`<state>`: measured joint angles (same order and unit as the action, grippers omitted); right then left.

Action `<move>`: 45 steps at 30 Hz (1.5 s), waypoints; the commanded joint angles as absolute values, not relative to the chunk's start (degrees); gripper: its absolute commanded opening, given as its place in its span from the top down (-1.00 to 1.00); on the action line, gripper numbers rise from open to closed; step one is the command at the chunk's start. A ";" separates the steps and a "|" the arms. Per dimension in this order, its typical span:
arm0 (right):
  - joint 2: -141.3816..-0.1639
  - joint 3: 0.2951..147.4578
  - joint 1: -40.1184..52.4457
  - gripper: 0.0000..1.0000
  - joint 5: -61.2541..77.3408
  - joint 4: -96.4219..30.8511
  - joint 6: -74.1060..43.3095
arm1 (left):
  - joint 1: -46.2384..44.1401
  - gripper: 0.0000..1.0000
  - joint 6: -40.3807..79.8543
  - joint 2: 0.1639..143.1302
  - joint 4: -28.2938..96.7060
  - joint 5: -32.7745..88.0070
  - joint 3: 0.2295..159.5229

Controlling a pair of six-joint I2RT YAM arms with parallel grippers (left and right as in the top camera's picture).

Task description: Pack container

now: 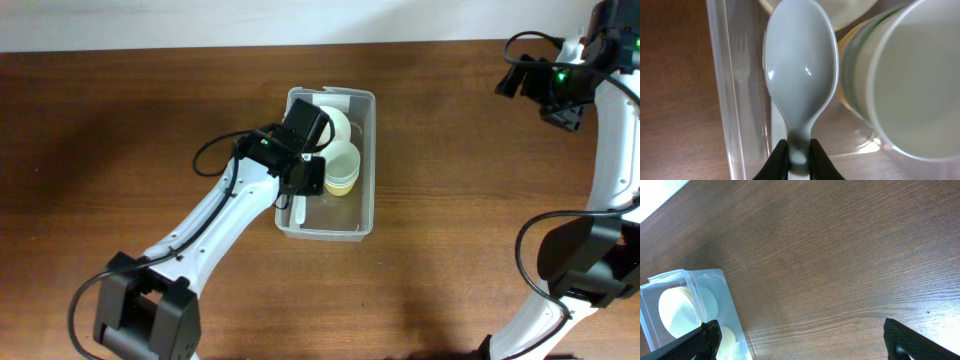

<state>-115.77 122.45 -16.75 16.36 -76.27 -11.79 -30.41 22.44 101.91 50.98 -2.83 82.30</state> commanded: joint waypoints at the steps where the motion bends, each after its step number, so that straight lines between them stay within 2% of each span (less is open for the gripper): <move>1: -115.55 122.80 -16.91 -0.97 16.01 -76.12 -11.66 | -30.15 0.20 23.35 104.25 49.87 -4.19 81.47; 4: -115.55 122.80 -16.91 -0.98 16.01 -76.12 -11.66 | -28.42 -0.08 23.31 103.46 51.16 -4.12 83.81; 7: -115.55 122.80 -16.91 -0.98 16.01 -76.12 -11.66 | -25.34 -0.21 22.46 101.71 55.31 -4.16 88.71; 9: -115.55 122.80 -16.91 -0.98 16.01 -76.12 -11.66 | -22.57 -0.61 21.08 100.01 58.11 -4.19 92.25; 10: -115.55 122.80 -16.91 -0.97 16.01 -76.12 -11.66 | -21.04 -0.74 20.93 99.11 59.20 -4.29 93.73; 11: -115.55 122.80 -16.91 -0.98 16.01 -76.12 -11.66 | -18.79 -0.99 20.93 97.95 60.16 -4.34 95.33; 17: -115.55 122.80 -16.91 -0.98 16.01 -76.12 -11.66 | -3.55 -1.00 19.57 90.56 61.80 -4.38 97.03; 24: -115.55 122.80 -16.91 -0.98 16.01 -76.12 -11.66 | 8.03 -1.00 15.07 90.08 62.85 -4.38 97.01; 38: -114.83 122.80 -16.36 -0.98 15.99 -76.12 -11.66 | 10.28 -1.00 15.09 90.08 62.94 -4.34 97.01; 42: -110.26 122.80 -12.62 -0.98 15.84 -76.12 -11.64 | 10.28 -1.00 15.09 90.08 62.94 -4.34 97.01; 45: -104.57 122.80 -7.97 -0.98 10.72 -76.12 -10.79 | 10.28 -1.00 15.09 90.08 62.94 -4.34 97.01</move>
<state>-111.87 122.41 -11.66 14.55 -76.27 -11.62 10.11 16.01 90.52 62.87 -4.10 96.33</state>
